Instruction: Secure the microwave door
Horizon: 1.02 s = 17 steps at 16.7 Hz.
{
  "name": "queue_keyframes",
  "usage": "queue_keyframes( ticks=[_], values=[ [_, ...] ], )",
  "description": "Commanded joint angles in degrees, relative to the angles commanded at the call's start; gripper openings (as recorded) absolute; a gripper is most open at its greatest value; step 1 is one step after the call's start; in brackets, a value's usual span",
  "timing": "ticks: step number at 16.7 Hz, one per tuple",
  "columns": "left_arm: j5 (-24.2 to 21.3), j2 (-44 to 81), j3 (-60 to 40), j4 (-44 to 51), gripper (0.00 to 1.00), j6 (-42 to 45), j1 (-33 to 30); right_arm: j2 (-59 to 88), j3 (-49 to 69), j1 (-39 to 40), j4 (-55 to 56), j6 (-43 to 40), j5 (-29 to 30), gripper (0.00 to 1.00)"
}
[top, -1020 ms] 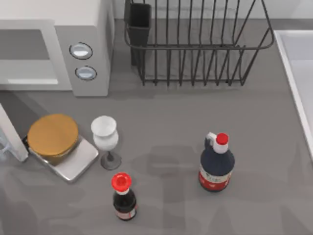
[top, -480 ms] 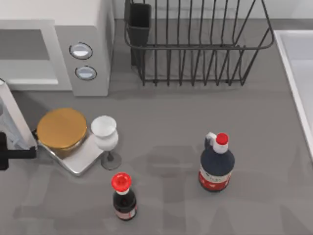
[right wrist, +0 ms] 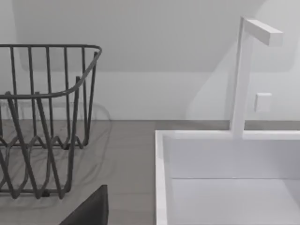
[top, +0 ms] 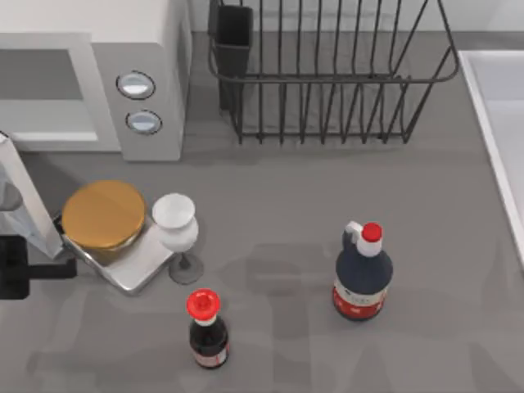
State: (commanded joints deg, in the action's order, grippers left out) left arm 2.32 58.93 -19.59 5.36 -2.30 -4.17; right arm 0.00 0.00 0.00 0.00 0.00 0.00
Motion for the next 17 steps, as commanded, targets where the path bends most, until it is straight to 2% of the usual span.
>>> queue_keyframes(
  ticks=[3,7,11,14,17],
  values=[
    [-0.5,-0.2,-2.1,2.0,0.00,0.6,0.1,0.0,0.0,0.0,0.0,0.0,0.0,1.00],
    [-1.8,6.7,-12.1,3.2,0.00,2.3,0.5,0.0,0.0,0.0,0.0,0.0,0.0,1.00],
    [-1.8,20.8,-19.3,-4.4,0.00,2.4,0.9,0.0,0.0,0.0,0.0,0.0,0.0,1.00],
    [-1.2,27.9,-18.4,-10.9,0.00,1.5,0.9,0.0,0.0,0.0,0.0,0.0,0.0,1.00],
    [-0.9,29.7,-16.9,-12.8,0.00,1.1,0.9,0.0,0.0,0.0,0.0,0.0,0.0,1.00]
  ],
)
